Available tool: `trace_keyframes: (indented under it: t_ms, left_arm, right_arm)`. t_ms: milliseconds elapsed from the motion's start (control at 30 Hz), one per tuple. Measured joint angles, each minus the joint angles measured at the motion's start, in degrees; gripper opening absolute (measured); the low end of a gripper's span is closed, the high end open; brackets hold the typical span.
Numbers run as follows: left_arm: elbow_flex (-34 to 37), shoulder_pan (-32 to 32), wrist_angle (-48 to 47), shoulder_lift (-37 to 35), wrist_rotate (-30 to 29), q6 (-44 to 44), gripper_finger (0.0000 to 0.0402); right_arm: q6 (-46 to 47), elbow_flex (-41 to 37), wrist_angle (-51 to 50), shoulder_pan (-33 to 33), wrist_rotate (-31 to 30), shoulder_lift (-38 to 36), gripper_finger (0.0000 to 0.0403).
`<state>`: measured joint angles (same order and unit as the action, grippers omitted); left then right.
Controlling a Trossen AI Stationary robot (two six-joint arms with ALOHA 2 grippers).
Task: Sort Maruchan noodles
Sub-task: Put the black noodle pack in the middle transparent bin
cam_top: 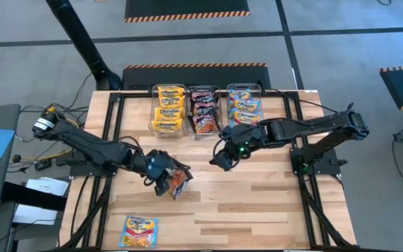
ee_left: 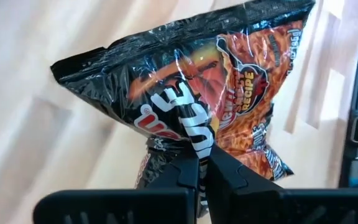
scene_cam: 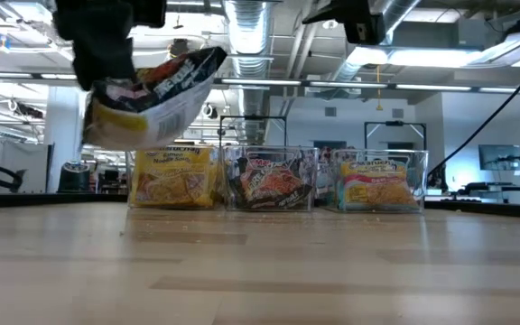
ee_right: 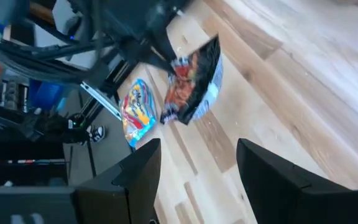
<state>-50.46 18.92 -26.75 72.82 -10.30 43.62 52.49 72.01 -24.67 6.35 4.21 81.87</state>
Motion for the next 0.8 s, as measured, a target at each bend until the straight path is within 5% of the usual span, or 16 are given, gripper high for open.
trace_keyframes:
  t_ms: [500, 800]
  left_arm:
    - [-7.74, -9.88, -1.92, -0.55, -4.16, -26.3, 0.0]
    - [-9.82, -14.24, 1.29, -0.55, -4.13, -33.6, 0.0]
  right_arm:
    - [9.39, -0.02, 0.76, -1.08, -2.56, 0.0, 0.0235]
    - [10.67, -0.02, 0.72, -3.9, -3.28, 0.0, 0.0235]
